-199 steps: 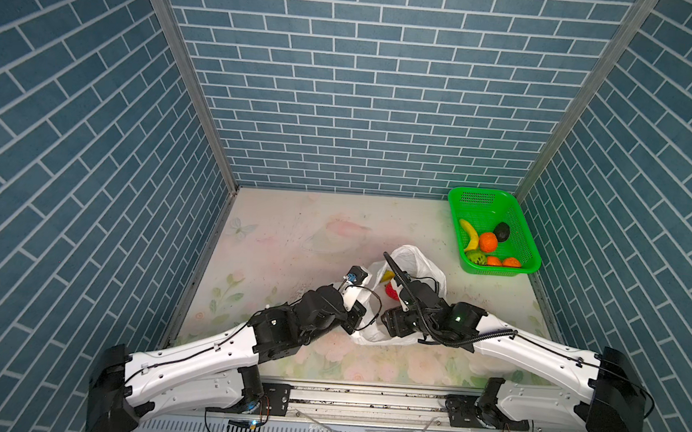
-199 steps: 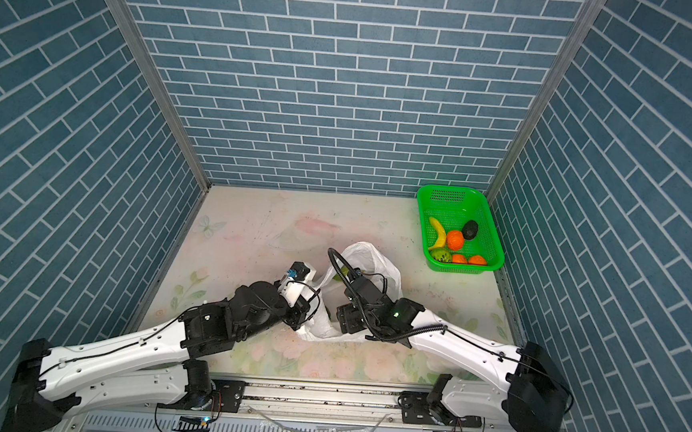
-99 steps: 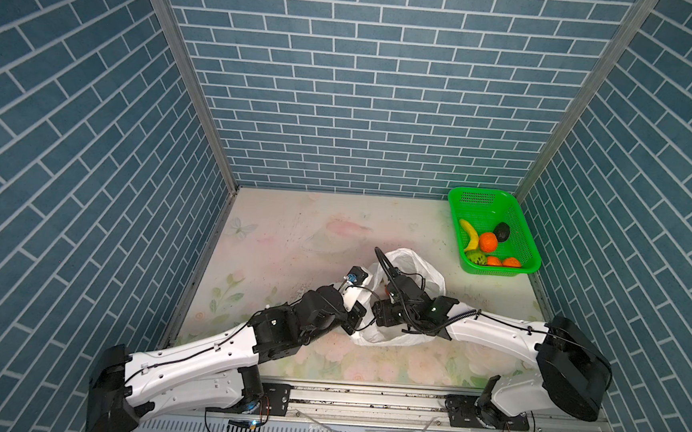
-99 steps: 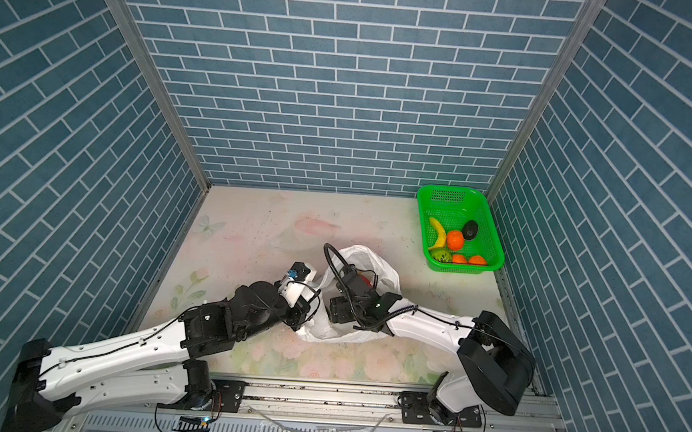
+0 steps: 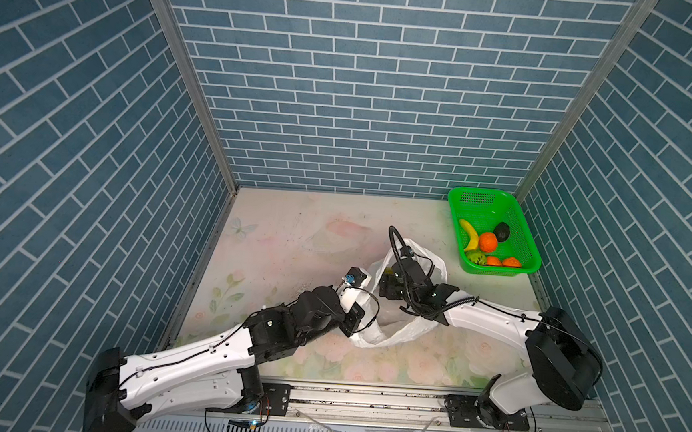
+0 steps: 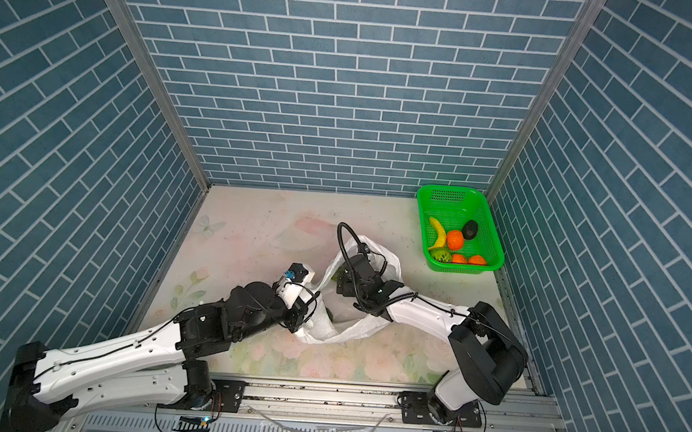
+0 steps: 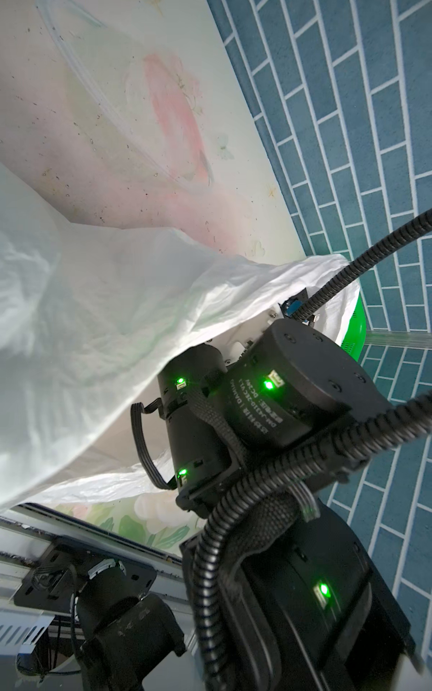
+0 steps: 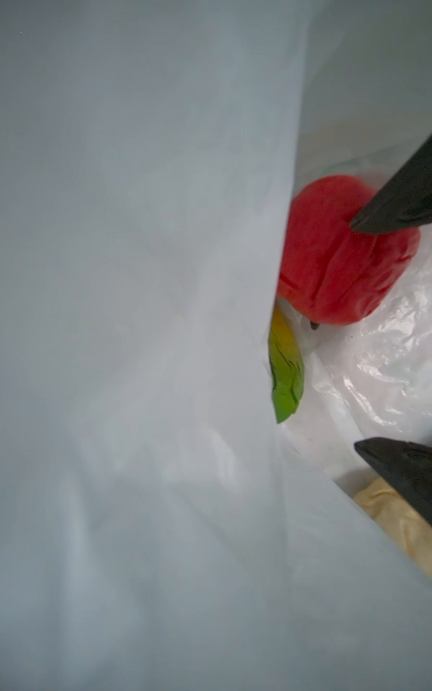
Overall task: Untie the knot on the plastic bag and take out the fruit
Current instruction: 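Move the right gripper back into the bag above the red apple, then close the right gripper on the red apple inside the bag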
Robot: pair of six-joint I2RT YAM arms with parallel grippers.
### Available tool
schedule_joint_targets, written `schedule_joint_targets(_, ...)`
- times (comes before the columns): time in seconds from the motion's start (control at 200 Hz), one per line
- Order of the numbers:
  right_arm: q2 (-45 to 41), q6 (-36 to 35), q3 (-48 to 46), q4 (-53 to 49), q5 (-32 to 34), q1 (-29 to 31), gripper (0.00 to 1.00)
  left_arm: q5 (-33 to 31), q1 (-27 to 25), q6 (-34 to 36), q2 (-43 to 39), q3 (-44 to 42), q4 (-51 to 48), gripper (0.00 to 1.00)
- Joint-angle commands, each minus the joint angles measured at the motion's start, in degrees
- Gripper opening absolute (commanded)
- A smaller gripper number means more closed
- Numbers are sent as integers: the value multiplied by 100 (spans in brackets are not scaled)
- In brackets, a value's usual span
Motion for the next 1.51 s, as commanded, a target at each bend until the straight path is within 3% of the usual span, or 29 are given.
schedule_joint_targets(0.0,18,170,-10,28,299,-37,86,100,-37,45,-47,-63,-79,0)
schedule_joint_targets(0.42,698,324,264,-9,583,-203,88,270,-76,54,229,-28,180,0)
schedule_joint_targets(0.775,1068,311,228,181,367,-353,71,209,-100,70,196,-20,121,0)
schedule_joint_targets(0.915,980,344,181,215,131,-353,56,187,-103,62,182,-28,110,0)
schedule_joint_targets(1.265,251,311,82,46,-708,-153,53,109,-96,42,221,-63,233,0)
schedule_joint_targets(1.5,-171,336,37,-274,-792,234,52,91,-102,34,299,-186,316,0)
